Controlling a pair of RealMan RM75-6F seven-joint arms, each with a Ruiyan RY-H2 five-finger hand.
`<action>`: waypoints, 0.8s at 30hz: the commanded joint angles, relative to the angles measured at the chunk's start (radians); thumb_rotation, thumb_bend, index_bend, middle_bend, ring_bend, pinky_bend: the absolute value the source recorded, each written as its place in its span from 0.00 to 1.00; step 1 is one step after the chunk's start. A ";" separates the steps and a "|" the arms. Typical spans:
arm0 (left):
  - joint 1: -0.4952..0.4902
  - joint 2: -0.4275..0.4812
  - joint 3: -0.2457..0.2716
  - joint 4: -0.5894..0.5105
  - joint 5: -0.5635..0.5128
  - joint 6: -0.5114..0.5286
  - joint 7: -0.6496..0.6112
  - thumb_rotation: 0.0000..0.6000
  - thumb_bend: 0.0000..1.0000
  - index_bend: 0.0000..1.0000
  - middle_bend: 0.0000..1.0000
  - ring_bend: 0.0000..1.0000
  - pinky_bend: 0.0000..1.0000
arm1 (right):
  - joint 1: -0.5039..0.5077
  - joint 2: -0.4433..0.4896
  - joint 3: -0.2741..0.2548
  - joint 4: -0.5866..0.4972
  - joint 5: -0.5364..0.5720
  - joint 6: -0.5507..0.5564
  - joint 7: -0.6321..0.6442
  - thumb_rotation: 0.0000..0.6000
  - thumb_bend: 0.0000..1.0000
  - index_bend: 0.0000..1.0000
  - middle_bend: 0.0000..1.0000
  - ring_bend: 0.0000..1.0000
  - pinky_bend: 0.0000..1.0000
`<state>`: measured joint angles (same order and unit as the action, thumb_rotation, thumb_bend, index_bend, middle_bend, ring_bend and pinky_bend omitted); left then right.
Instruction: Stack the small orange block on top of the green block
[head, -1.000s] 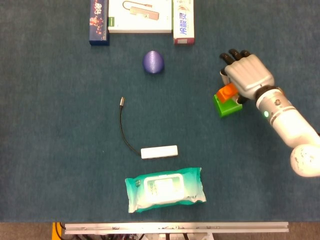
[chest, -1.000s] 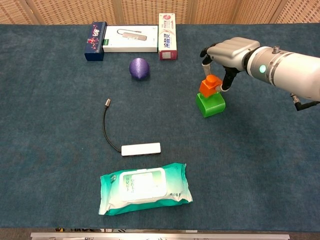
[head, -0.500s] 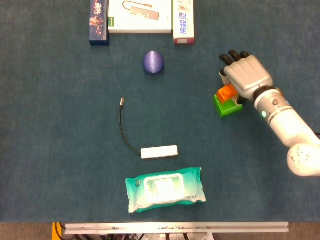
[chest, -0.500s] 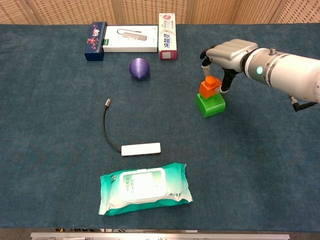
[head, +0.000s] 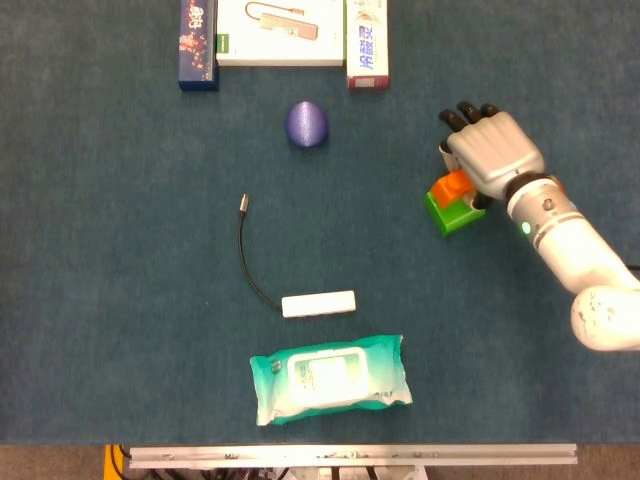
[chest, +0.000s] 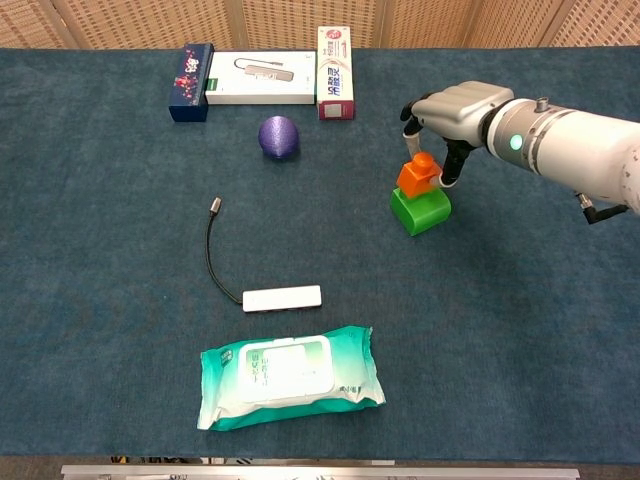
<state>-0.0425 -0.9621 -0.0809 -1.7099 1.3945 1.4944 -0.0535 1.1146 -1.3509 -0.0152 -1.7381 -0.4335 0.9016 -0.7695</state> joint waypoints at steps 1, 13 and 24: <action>0.000 0.001 -0.001 0.000 0.000 0.001 -0.003 1.00 0.11 0.54 0.44 0.31 0.39 | 0.001 0.001 0.000 -0.002 -0.002 0.001 0.002 1.00 0.27 0.57 0.11 0.01 0.15; 0.005 0.006 0.001 0.000 0.008 0.008 -0.014 1.00 0.11 0.53 0.44 0.31 0.39 | 0.017 0.009 -0.005 -0.024 0.016 0.017 -0.012 1.00 0.27 0.57 0.12 0.01 0.15; 0.003 0.008 0.001 -0.002 0.005 0.002 -0.011 1.00 0.11 0.54 0.44 0.31 0.39 | 0.034 0.001 -0.015 -0.013 0.051 0.016 -0.028 1.00 0.27 0.57 0.12 0.01 0.15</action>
<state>-0.0391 -0.9540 -0.0796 -1.7118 1.3998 1.4964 -0.0647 1.1478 -1.3501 -0.0303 -1.7513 -0.3827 0.9171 -0.7972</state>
